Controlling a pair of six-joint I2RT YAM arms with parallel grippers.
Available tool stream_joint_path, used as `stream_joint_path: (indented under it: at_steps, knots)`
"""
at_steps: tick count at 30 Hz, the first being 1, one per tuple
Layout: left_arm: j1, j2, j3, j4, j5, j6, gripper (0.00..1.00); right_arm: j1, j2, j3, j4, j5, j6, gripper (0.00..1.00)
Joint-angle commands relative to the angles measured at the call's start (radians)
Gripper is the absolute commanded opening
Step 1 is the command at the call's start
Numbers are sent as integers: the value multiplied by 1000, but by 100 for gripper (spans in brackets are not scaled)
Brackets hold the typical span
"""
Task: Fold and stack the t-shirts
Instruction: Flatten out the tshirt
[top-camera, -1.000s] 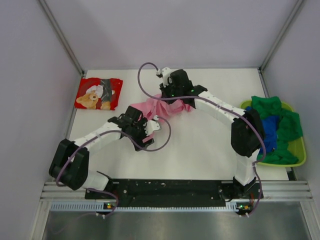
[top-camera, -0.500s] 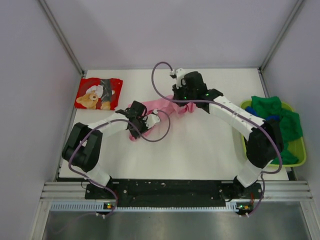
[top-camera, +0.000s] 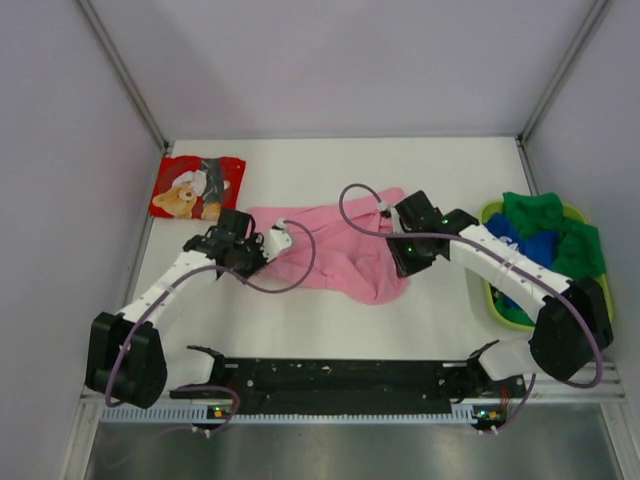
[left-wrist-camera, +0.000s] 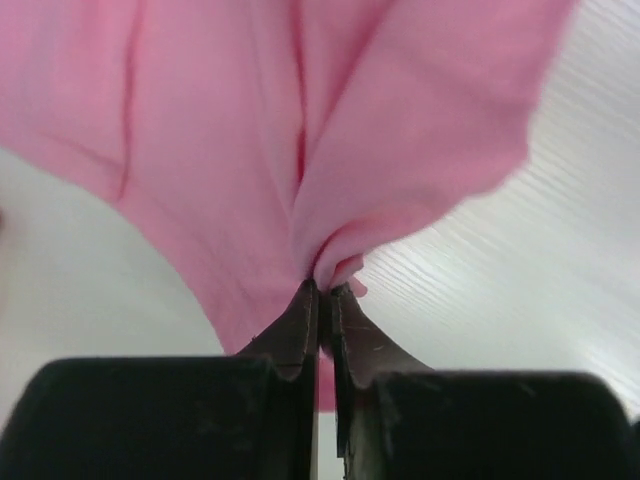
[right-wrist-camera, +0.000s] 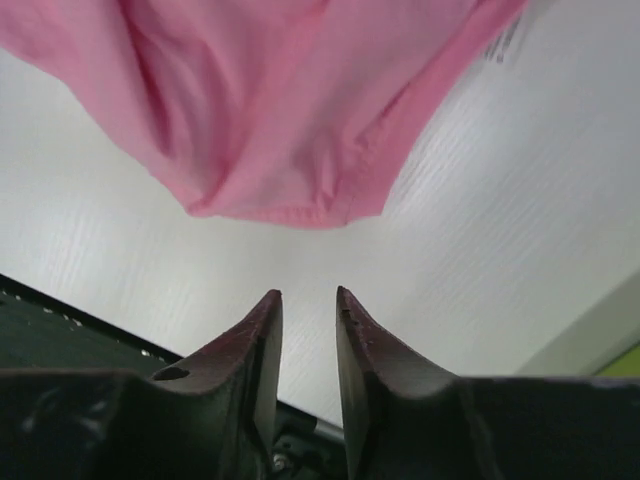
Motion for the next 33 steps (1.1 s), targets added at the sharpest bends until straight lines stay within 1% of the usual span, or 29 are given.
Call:
stream_joint_path:
  at_steps: [1,3,4,5,7,9,10,12,15,18,21,23,25,28,31,33]
  knots:
    - [-15,-75,-80,-192,197,177,18,-1,65,15,-171,79,51,32]
    - [-34,-87,-84,-278,219,212,39,-1,127,69,-201,148,58,41]
    - [-34,-89,-79,-314,225,236,46,1,156,95,-214,167,60,43]
    - [-34,-90,-76,-350,227,249,51,7,174,109,-220,175,57,45]
    - [-31,-107,-73,-402,219,283,58,65,179,126,-203,214,23,50]
    - [-14,-145,-67,-450,230,322,63,189,164,121,-150,254,-43,54]
    - [3,-159,-61,-468,239,339,65,228,155,118,-119,264,-64,56]
    - [41,-187,-42,-467,247,338,66,263,146,113,-42,242,-58,60]
    - [84,-165,-15,-395,230,249,67,269,152,115,125,128,23,60]
    - [128,-104,13,-390,251,195,64,271,170,113,312,96,103,53]
    - [204,-82,6,-448,328,230,61,275,211,109,465,37,127,45]
    - [205,-104,-28,-488,339,270,61,291,259,127,507,9,111,42]
    - [198,-157,-73,-519,371,310,62,295,328,165,506,-11,98,40]
    - [149,-225,-137,-490,379,301,66,299,414,227,504,6,94,39]
    - [89,-222,-174,-435,336,241,68,302,493,276,496,50,80,44]
    - [49,-201,-192,-395,296,197,69,315,538,291,498,124,48,49]
